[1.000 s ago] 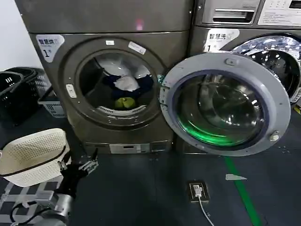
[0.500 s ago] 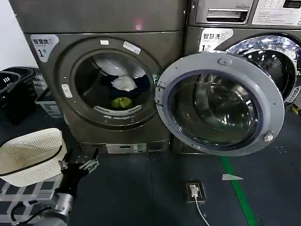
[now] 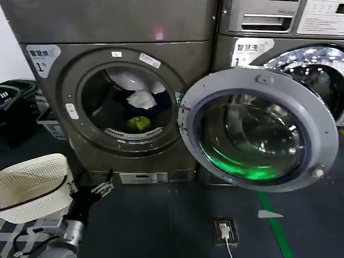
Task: Grasp the clothes from the dryer.
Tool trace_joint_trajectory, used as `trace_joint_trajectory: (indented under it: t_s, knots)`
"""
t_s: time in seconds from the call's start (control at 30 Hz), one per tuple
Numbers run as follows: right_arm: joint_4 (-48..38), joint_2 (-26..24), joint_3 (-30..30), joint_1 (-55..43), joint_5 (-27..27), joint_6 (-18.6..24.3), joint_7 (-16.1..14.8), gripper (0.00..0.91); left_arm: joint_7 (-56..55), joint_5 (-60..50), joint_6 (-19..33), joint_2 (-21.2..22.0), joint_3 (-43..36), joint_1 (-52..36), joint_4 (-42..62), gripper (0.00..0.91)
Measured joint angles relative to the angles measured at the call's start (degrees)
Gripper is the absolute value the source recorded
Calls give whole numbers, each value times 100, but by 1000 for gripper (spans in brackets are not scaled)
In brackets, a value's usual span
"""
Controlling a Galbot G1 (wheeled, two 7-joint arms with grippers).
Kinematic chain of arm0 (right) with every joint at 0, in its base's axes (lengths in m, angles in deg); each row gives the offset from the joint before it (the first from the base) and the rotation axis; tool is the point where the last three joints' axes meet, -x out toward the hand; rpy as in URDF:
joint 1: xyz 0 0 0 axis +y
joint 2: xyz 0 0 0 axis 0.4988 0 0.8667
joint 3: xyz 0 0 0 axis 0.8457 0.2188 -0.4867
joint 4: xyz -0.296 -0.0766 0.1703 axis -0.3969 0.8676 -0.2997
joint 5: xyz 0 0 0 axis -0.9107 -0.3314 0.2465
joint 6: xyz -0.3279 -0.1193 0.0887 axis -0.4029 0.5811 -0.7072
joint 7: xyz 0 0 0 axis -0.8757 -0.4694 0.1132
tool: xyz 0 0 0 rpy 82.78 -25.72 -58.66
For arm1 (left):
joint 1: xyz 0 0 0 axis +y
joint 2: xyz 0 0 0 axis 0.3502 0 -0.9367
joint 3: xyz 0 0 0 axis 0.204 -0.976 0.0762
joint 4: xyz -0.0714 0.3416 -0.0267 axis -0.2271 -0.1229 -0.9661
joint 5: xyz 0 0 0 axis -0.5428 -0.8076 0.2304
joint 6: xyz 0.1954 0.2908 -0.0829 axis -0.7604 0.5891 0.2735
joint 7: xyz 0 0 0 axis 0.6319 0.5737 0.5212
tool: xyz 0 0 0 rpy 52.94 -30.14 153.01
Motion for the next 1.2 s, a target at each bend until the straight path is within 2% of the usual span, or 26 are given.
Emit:
trace_joint_trajectory:
  t_s: [0.87, 1.2]
  knots:
    - [57, 69, 22, 30, 2, 47, 17, 907, 21, -31, 36, -7, -46, -30, 28, 907]
    - [74, 77, -121, 148, -17, 28, 171, 907, -8, 294, 451, -194, -183, -528, 257, 907]
